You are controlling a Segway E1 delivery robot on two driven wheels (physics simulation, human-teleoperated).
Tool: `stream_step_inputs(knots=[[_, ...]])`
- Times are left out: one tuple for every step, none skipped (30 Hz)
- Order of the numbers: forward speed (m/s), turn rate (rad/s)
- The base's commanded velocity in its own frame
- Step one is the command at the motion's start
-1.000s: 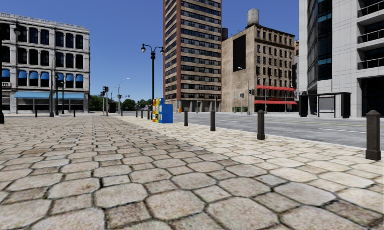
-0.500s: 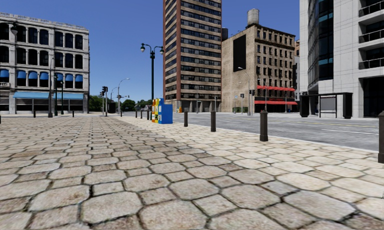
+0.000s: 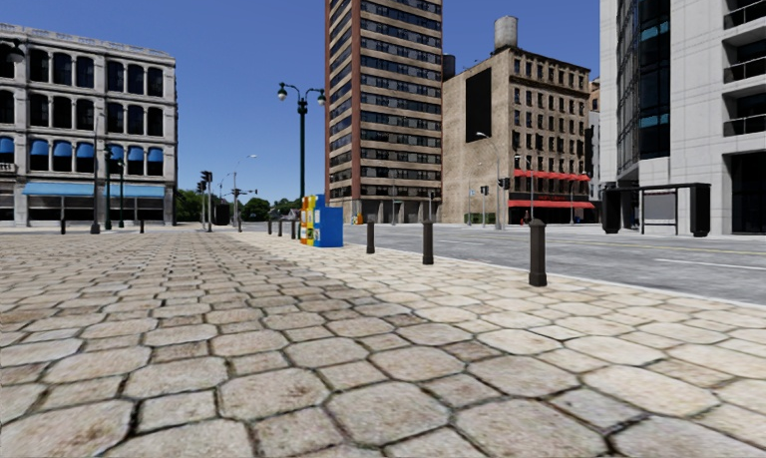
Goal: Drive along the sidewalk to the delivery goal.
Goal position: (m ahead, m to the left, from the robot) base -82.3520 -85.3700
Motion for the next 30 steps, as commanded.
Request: stream_step_inputs(knots=[[0.74, 0.18], [0.74, 0.22], [0.74, 0.22], [0.74, 0.24], [0.74, 0.24], [0.74, 0.25], [0.74, 0.25], [0.74, 0.25], [0.74, 0.25], [0.74, 0.26], [0.74, 0.26], [0.74, 0.26], [0.74, 0.26], [0.74, 0.27], [0.74, 0.27], [0.74, 0.27], [0.74, 0.27], [0.74, 0.27], [0.74, 0.27], [0.74, 0.27], [0.74, 0.27], [0.74, 0.32], [0.74, 0.32], [0.74, 0.35], [0.74, 0.37], [0.74, 0.37], [0.74, 0.37], [0.74, 0.37], [0.74, 0.38], [0.74, 0.38]])
